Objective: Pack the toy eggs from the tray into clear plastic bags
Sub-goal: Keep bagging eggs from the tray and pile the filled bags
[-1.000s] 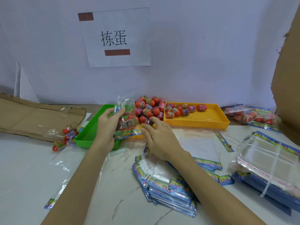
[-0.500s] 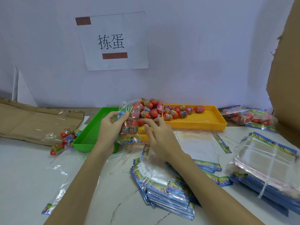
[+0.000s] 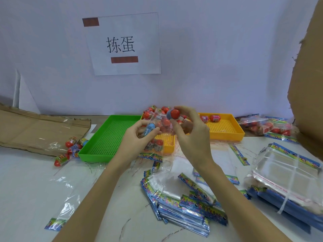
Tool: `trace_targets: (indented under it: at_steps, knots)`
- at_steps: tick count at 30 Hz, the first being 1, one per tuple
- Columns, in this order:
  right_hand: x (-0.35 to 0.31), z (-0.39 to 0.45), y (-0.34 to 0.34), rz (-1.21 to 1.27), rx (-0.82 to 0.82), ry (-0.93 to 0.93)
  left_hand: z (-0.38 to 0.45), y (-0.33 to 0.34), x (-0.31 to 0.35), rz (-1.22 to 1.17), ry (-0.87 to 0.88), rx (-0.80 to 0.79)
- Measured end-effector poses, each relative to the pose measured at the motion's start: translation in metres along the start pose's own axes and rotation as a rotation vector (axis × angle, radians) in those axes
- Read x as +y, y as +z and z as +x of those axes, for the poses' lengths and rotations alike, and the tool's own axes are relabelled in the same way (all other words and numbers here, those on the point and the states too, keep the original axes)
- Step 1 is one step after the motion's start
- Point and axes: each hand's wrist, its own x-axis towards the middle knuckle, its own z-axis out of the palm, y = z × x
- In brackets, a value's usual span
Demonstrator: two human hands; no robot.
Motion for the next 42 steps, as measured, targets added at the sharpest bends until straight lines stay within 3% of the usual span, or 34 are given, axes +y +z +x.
trace_targets:
  at_steps: [10, 16, 22, 28, 42]
  knots:
    - [0.0059, -0.0011, -0.0008, -0.275, -0.122, -0.158, -0.0059, 0.0047, 0.0065, -0.049, 0.085, -0.069]
    - [0.0077, -0.0034, -0.0002, -0.191, -0.206, -0.097, -0.0027, 0.0024, 0.0031, -0.045, 0.095, -0.054]
    - [0.0055, -0.0033, -0.0007, -0.001, -0.108, 0.015, -0.0011, 0.0020, 0.0003, -0.024, 0.090, -0.054]
    - [0.0086, -0.0024, -0.0033, -0.119, -0.069, 0.006, -0.0031, 0.0024, 0.0029, -0.007, 0.101, -0.086]
    - [0.0046, 0.0021, -0.0093, -0.086, -0.287, 0.041, -0.0047, 0.0026, 0.0049, 0.066, 0.132, -0.078]
